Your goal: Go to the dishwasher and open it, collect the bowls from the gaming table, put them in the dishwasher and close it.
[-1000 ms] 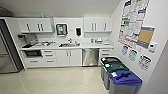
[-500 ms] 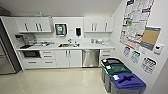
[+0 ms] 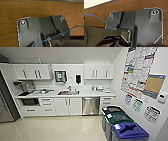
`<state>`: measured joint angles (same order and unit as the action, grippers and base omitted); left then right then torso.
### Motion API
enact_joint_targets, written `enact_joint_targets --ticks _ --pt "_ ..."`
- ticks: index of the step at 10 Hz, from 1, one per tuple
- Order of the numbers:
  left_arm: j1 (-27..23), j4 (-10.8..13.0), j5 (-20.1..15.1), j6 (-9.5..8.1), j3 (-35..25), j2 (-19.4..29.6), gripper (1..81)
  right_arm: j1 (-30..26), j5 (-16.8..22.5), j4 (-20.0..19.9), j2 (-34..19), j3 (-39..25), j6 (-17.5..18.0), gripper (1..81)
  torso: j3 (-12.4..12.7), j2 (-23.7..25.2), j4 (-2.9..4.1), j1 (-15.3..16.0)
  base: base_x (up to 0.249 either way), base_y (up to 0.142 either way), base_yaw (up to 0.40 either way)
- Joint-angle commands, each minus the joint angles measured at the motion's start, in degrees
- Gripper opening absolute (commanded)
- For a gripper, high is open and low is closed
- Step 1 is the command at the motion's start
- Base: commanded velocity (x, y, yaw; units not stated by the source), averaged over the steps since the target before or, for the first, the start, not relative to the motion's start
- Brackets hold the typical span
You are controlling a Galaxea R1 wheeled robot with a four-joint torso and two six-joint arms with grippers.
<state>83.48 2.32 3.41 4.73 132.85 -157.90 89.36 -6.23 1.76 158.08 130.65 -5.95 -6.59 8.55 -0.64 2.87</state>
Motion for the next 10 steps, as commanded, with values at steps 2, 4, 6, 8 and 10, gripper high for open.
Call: enact_joint_targets --ticks 2,4,6,8,10 --pt "-3.01 0.06 -2.71 0.28 -0.49 1.1 81.1 -2.56 2.71 0.44 -0.98 -0.58 -0.03 81.1 0.0 0.0 0.0 0.02 0.102 0.0 0.0" --pt "-3.01 0.06 -2.71 0.19 -0.49 1.1 81.1 -2.56 2.71 0.44 -0.98 -0.66 -0.03 81.1 0.0 0.0 0.0 0.02 0.102 0.0 0.0" --pt "-3.01 0.06 -2.71 0.28 -0.49 1.1 81.1 -2.55 2.71 0.44 -0.89 -0.58 -0.03 81.1 0.0 0.0 0.0 0.0 0.117 0.0 0.0" --pt "-3.01 0.06 -2.71 0.2 -0.49 1.1 81.1 -2.47 2.71 0.53 -0.81 -0.58 -0.03 81.1 0.0 0.0 0.0 0.02 0.122 0.0 0.0" --pt "-3.01 0.06 -2.62 0.19 -0.49 1.18 81.1 -2.56 2.71 0.44 -0.81 -0.58 -0.03 81.1 0.0 0.02 0.0 -0.02 0.126 0.0 0.0"
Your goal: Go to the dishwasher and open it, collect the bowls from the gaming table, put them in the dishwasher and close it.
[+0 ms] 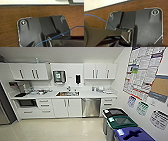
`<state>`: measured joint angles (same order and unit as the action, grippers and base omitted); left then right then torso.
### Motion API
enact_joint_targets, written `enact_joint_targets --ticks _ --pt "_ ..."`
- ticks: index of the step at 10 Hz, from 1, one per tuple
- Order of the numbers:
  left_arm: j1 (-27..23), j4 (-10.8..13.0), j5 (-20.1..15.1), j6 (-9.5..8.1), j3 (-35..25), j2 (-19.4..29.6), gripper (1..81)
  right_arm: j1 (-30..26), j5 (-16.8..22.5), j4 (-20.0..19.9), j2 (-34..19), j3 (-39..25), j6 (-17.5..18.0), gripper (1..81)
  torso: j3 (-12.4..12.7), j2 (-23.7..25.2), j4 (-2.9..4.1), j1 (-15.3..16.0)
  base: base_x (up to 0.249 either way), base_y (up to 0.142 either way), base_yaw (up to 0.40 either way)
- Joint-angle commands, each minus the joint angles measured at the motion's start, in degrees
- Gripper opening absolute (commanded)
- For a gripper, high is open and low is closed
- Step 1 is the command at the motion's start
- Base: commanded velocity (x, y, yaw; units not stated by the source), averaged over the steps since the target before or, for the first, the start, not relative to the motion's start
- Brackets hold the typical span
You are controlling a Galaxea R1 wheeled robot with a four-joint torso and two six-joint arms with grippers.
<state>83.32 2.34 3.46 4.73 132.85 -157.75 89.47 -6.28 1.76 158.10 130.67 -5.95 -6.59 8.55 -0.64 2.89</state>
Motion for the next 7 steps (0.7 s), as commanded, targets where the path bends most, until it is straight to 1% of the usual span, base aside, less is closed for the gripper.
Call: enact_joint_targets --ticks 1,7 --pt "-2.85 0.03 -2.67 0.28 -0.49 0.94 81.1 -2.67 2.76 0.44 -0.92 -0.6 -0.03 81.1 0.0 0.0 0.0 0.0 0.126 0.0 0.0" --pt "-2.85 0.03 -2.67 0.19 -0.49 1.02 81.1 -2.67 2.76 0.53 -0.83 -0.6 -0.03 81.1 0.0 0.0 0.0 0.0 0.123 0.0 0.0"
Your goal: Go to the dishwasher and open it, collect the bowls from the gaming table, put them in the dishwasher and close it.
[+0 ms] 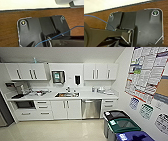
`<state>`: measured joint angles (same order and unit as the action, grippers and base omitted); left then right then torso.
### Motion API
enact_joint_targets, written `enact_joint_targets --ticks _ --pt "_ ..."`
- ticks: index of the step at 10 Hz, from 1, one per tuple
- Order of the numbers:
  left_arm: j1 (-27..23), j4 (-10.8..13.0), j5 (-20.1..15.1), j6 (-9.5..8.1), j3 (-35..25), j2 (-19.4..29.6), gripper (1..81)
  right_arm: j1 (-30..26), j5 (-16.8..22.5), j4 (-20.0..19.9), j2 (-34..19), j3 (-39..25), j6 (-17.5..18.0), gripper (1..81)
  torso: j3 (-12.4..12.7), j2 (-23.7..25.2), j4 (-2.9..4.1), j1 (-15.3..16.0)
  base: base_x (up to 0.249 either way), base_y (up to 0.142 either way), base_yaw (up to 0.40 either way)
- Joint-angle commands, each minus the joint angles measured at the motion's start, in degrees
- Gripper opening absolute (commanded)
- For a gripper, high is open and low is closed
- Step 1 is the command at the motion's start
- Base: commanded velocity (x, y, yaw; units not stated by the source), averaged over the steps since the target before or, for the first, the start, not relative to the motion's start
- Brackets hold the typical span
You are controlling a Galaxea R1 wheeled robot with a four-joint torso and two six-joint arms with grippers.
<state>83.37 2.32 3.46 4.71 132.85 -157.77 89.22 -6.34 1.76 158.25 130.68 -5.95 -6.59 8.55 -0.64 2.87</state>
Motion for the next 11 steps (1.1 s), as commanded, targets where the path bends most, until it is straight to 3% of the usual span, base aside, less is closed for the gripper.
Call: enact_joint_targets --ticks 1,11 --pt "-2.9 0.06 -2.76 0.22 -0.49 1.05 81.1 -2.42 2.82 0.44 -0.89 -0.62 -0.03 81.1 0.0 0.0 0.0 0.0 0.117 0.0 0.0" --pt "-2.9 0.06 -2.76 0.22 -0.49 1.31 81.1 -2.77 2.82 0.53 -0.01 -0.53 -0.03 81.1 0.0 0.0 0.0 0.05 0.12 0.0 0.0"
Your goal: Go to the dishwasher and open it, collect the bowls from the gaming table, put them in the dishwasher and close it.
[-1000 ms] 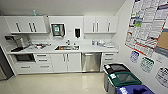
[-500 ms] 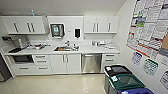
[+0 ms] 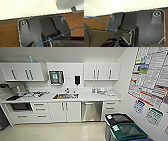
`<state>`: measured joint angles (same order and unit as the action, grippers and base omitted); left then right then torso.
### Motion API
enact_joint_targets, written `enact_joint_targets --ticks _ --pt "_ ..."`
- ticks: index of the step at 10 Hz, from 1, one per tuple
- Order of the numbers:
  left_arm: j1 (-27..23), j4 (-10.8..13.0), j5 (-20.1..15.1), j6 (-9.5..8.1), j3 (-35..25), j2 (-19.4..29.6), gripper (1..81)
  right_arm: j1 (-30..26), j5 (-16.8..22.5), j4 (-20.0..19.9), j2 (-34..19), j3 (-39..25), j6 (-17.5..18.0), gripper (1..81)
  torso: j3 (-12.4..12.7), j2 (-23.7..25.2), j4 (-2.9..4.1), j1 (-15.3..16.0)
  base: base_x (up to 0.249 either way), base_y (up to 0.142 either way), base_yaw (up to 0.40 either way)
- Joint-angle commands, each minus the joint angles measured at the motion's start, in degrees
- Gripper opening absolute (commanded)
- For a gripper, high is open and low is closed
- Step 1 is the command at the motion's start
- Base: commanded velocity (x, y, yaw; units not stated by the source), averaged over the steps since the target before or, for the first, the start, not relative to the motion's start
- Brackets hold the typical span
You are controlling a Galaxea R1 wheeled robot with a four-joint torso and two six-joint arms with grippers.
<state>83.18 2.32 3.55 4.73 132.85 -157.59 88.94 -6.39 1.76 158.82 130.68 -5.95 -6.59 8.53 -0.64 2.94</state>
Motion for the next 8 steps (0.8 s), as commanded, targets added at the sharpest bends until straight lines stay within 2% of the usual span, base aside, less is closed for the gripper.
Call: enact_joint_targets --ticks 1,8 --pt "-2.71 0.06 -2.84 0.19 -0.49 1.22 81.1 -2.49 2.87 0.45 -0.5 -0.18 -0.03 81.1 0.0 0.0 0.0 0.0 0.082 0.0 0.0" --pt "-2.71 -0.21 -2.84 0.19 -0.14 0.87 81.1 -2.32 2.96 0.44 -0.41 0.35 -0.03 81.1 0.0 0.02 0.0 -0.11 0.098 0.0 0.0"
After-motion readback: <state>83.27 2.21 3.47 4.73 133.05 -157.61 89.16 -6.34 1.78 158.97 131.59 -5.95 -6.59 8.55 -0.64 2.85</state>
